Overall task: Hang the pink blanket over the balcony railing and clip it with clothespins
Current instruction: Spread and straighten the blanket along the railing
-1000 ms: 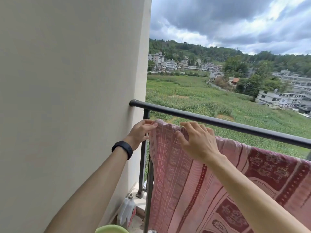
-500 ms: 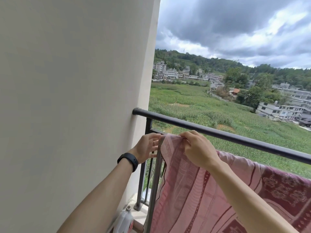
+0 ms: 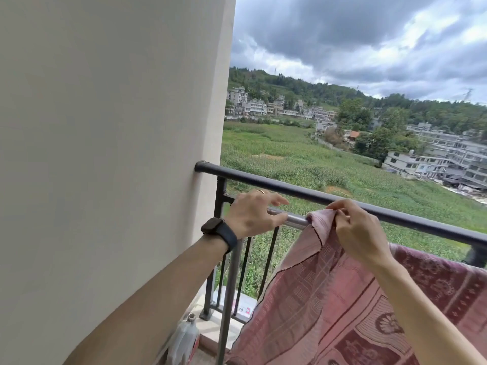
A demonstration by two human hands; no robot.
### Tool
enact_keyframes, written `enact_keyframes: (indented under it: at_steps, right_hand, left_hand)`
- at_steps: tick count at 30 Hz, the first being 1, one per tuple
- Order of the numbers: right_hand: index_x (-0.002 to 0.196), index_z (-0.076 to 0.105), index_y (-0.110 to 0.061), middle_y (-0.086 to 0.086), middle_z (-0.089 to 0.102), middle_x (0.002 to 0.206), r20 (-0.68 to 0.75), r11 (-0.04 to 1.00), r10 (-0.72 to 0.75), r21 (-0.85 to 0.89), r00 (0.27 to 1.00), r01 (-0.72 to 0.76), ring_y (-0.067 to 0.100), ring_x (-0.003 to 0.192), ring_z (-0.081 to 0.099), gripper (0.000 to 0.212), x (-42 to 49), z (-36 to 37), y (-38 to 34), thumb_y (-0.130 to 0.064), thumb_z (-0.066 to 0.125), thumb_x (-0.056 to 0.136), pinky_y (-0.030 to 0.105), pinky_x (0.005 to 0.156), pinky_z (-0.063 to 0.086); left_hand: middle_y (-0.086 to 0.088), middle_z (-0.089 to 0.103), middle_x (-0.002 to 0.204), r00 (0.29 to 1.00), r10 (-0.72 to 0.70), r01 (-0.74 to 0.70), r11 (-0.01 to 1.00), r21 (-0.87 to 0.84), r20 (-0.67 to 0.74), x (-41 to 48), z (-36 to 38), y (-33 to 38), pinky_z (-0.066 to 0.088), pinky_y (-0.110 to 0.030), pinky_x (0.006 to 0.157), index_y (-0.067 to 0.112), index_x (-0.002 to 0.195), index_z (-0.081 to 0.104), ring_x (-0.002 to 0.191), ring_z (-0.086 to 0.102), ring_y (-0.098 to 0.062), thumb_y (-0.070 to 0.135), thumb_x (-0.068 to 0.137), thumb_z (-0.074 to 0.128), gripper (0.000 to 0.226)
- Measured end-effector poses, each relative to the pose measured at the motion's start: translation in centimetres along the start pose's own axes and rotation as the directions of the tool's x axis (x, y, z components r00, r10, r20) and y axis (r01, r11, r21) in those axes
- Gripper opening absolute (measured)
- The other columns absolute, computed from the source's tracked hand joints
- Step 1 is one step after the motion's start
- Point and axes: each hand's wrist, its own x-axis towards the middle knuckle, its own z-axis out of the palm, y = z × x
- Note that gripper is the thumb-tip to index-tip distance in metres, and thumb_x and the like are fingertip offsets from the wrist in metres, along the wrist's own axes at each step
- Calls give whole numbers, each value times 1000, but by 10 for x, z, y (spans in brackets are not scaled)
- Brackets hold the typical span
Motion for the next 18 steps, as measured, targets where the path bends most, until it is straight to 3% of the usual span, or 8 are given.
enact_keyframes:
  at_steps: [3,6,9,11,15,18]
  right_hand:
    - [105,59,-30,-6,68,97,-9,989,11,149,1000,-10,17,83,66,15,-1,-2,7,-18,53,100,35,74,55]
    - [109,60,-20,2,66,108,-215,994,-106,16,971,112,19,103,59,19,-14,0,10,-33,61,95,28,86,40]
    - [93,54,-24,-6,56,86,-255,955,-197,-269,947,126,14,80,52,58,-30,4,2,-81,47,81,32,74,42]
    - [84,52,-25,-9,52,76,-194,891,-198,-443,961,94,13,69,52,66,-28,6,-6,-89,39,77,32,68,48]
    - [81,55,-20,-3,60,75,-170,926,-150,-369,974,78,20,66,59,26,-11,-4,-13,-43,53,92,38,66,53]
    - [87,55,-17,-2,60,77,-223,971,-110,-232,969,57,15,62,55,8,-1,-18,-9,-25,58,90,30,56,51]
  left_hand:
    - [9,73,104,990,142,-142,986,90,6,8,17,25,43,-33,94,36,119,66,95,62,-11,64,83,55,47]
    - [5,76,94,994,106,-106,983,-151,-7,15,23,44,57,-34,79,25,101,75,83,68,-12,45,85,61,30]
    - [-2,75,88,993,33,-52,982,-182,-110,32,16,56,58,-38,65,16,94,75,69,65,-16,22,88,58,19]
    - [-3,74,89,992,83,-89,994,-60,-91,45,8,62,57,-36,66,15,97,74,70,64,-18,15,90,56,19]
    - [1,68,77,970,240,-222,944,245,-46,55,-1,63,55,-35,71,19,89,70,69,63,-20,29,91,56,17]
    - [5,61,61,929,362,-271,808,524,-79,57,-1,41,52,-34,76,23,84,67,53,55,-16,50,89,61,28]
